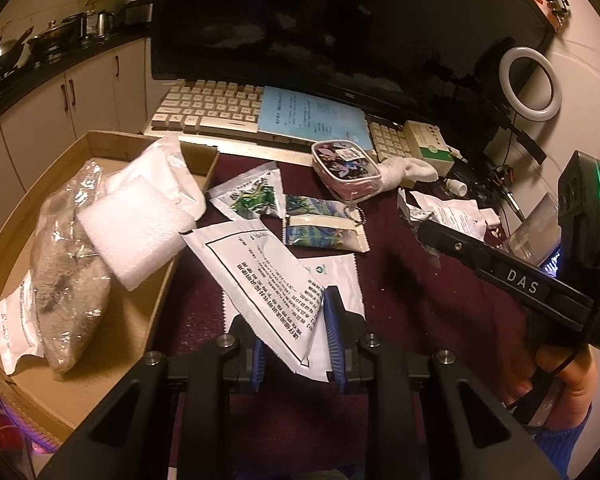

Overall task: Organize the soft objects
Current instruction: 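Carry both held white packets over the cardboard box with both grippers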

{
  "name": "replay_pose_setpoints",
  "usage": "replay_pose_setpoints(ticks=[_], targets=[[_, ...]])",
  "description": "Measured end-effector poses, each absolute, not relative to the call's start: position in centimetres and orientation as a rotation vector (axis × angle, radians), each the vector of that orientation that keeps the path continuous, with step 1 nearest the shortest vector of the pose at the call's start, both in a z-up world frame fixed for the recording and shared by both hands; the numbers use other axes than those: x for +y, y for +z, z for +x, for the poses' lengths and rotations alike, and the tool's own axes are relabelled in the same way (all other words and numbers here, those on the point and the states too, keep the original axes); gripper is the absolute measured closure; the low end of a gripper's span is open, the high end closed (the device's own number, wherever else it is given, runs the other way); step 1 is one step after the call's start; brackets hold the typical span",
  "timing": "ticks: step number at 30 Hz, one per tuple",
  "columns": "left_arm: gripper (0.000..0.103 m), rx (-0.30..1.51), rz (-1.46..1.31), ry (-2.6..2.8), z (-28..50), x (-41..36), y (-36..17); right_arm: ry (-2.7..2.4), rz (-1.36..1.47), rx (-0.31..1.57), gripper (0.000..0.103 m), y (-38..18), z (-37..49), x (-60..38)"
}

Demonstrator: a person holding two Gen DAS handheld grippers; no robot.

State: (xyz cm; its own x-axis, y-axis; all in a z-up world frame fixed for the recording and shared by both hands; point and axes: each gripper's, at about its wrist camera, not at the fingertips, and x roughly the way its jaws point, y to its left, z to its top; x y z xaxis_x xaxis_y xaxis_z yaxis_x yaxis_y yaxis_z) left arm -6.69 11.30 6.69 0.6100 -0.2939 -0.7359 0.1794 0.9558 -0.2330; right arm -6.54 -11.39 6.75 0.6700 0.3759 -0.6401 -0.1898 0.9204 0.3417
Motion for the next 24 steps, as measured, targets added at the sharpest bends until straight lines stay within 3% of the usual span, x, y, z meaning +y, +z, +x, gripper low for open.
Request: replay_pose_setpoints(ticks=[24], targets=[[0.078, 0.830, -0.186, -0.190, -6.8, 15.6, 8.1, 0.387, 0.197, 0.766, 0.073, 8.1, -5.9, -7.8]])
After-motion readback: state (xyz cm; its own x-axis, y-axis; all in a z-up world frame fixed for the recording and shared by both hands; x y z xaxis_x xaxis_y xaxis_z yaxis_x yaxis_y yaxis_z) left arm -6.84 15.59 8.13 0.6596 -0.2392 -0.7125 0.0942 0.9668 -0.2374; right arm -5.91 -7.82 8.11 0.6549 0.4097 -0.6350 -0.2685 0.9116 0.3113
